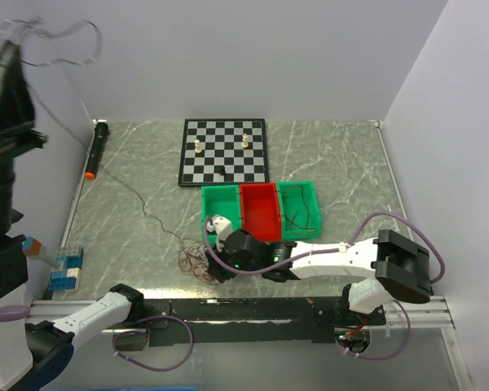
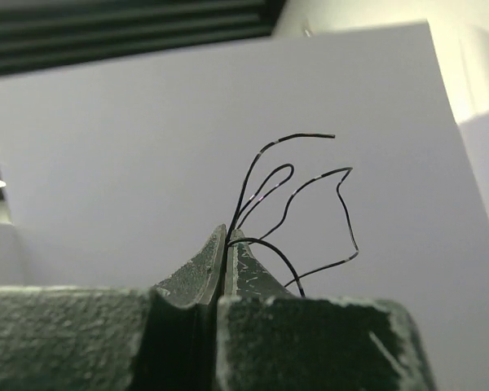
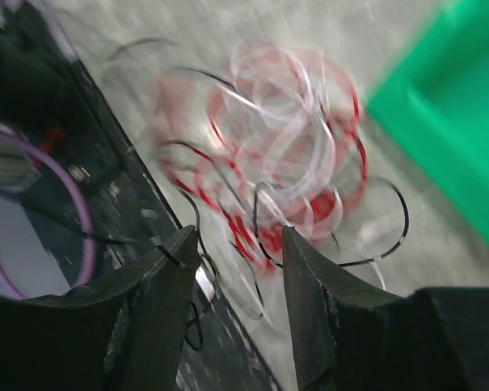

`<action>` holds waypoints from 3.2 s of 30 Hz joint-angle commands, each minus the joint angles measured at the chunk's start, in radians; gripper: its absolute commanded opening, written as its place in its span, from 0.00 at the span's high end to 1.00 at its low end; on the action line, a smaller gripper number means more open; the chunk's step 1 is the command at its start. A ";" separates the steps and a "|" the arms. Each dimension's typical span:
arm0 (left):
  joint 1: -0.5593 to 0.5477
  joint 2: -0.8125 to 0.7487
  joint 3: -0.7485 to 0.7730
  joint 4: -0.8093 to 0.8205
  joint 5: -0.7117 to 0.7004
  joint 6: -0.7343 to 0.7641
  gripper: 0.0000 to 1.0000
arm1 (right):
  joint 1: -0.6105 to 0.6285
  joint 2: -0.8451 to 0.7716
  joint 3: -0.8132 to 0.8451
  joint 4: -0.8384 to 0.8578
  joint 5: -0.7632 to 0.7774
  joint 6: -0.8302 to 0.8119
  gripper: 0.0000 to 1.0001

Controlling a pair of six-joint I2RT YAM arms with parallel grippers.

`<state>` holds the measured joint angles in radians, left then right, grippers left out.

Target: Untangle the cables

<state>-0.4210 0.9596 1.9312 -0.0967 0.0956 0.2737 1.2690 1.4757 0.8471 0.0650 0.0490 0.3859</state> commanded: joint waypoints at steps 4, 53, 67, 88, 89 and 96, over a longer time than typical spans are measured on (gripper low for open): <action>0.004 0.060 0.107 0.218 -0.120 0.124 0.99 | -0.007 -0.155 -0.147 -0.056 0.066 0.128 0.46; 0.004 0.153 0.008 0.361 -0.033 0.366 0.97 | -0.014 -0.498 -0.100 -0.389 0.284 0.182 0.60; 0.004 -0.022 -0.282 -0.055 0.104 0.022 0.99 | -0.017 -0.522 0.171 -0.033 0.187 -0.248 0.24; 0.004 -0.055 -0.285 -0.144 0.148 -0.076 0.99 | -0.077 -0.103 0.452 0.245 0.098 -0.412 0.24; 0.004 -0.056 -0.284 -0.146 0.148 -0.076 0.99 | -0.085 -0.095 0.455 0.252 0.086 -0.397 0.25; 0.002 -0.062 -0.268 -0.163 0.144 -0.076 0.99 | -0.164 -0.074 0.462 0.216 -0.011 -0.269 0.77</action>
<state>-0.4198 0.9104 1.6382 -0.2611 0.2245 0.2195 1.1431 1.4155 1.2900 0.2581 0.1104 0.0296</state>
